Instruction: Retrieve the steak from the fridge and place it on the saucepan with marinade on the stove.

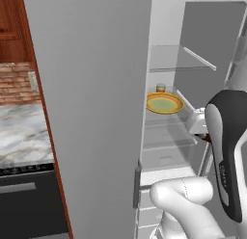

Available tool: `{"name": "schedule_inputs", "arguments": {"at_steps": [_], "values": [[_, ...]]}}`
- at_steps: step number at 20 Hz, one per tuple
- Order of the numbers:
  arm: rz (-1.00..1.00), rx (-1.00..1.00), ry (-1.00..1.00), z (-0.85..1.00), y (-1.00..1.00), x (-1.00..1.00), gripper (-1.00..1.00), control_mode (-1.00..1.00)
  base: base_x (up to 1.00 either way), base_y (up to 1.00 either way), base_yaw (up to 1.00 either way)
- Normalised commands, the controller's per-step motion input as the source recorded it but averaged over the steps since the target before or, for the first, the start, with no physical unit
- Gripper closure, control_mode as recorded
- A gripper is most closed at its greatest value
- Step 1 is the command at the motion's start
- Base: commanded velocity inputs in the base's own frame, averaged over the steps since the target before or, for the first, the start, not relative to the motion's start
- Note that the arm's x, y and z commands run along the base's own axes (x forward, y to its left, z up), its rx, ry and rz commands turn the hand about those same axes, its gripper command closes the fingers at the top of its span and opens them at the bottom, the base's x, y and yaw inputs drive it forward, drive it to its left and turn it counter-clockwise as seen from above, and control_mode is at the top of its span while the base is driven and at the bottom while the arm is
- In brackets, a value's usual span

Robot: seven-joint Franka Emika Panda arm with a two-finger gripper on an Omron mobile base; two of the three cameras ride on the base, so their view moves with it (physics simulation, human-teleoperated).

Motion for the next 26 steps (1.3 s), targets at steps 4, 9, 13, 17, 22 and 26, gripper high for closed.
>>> {"name": "schedule_inputs", "arguments": {"at_steps": [4, 9, 13, 17, 22, 26], "values": [[0.0, 0.0, 0.0, 0.0, 0.0, 0.0, 1.0, 1.0, -0.81, 0.67, 0.18], [0.0, 0.0, 0.0, 0.0, 0.0, 0.0, 1.0, 1.0, -0.82, 0.93, 0.21], [0.0, 0.0, 0.0, 0.0, 0.0, 0.0, 1.0, 1.0, -0.72, 1.0, 0.35], [0.0, 0.0, 0.0, 0.0, 0.0, 0.0, 1.0, 1.0, -0.64, 0.99, 0.56], [0.0, 0.0, 0.0, 0.0, 0.0, 0.0, 1.0, 1.0, -0.19, 0.85, 0.8], [0.0, 0.0, 0.0, 0.0, 0.0, 0.0, 1.0, 1.0, 0.03, 0.71, 0.82]]}}
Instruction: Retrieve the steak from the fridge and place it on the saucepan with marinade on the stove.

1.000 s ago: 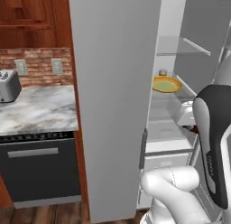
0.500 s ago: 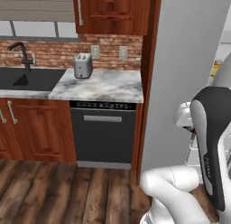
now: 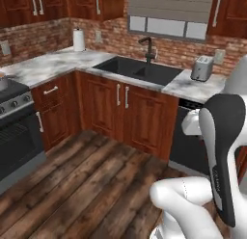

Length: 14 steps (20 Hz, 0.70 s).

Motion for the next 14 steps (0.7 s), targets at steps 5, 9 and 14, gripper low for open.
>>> {"name": "schedule_inputs", "arguments": {"at_steps": [5, 9, 14], "values": [[0.0, 0.0, 0.0, 0.0, 0.0, 0.0, 1.0, 1.0, 0.24, 0.69, 0.74], [0.0, 0.0, 0.0, 0.0, 0.0, 0.0, 1.0, 1.0, 0.4, 0.65, 0.65], [0.0, 0.0, 0.0, 0.0, 0.0, 0.0, 1.0, 1.0, 0.83, 0.58, 0.4]]}}
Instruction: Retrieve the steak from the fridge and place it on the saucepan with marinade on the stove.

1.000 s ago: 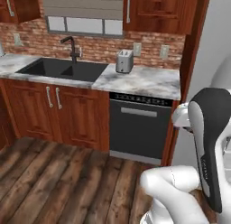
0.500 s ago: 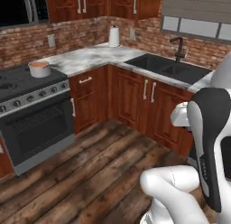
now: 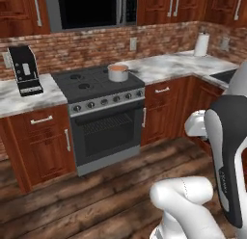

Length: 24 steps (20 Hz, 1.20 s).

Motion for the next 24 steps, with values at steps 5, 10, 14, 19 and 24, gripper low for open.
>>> {"name": "schedule_inputs", "arguments": {"at_steps": [5, 10, 14, 19, 24], "values": [[0.0, 0.0, 0.0, 0.0, 0.0, 0.0, 1.0, 1.0, 0.86, -0.03, 0.1], [0.0, 0.0, 0.0, 0.0, 0.0, 0.0, 1.0, 1.0, 0.75, -0.26, 0.0], [0.0, 0.0, 0.0, 0.0, 0.0, 0.0, 1.0, 1.0, 0.76, -0.36, 0.0], [0.0, 0.0, 0.0, 0.0, 0.0, 0.0, 1.0, 1.0, 0.76, -0.41, 0.0], [0.0, 0.0, 0.0, 0.0, 0.0, 0.0, 1.0, 1.0, 0.59, -0.52, 0.12]]}}
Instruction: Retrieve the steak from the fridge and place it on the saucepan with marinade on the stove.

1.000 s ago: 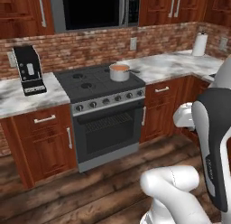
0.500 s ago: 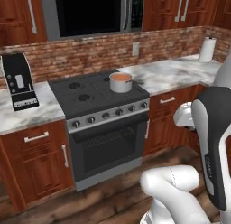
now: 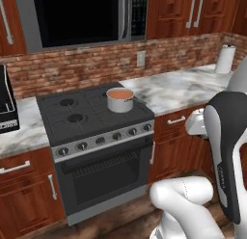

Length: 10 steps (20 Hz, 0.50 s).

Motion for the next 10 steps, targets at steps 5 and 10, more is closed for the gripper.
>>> {"name": "schedule_inputs", "arguments": {"at_steps": [5, 10], "values": [[0.0, 0.0, 0.0, 0.0, 0.0, 0.0, 1.0, 1.0, 0.38, -0.49, 0.22], [0.0, 0.0, 0.0, 0.0, 0.0, 0.0, 1.0, 1.0, 0.41, -0.4, 0.19]]}}
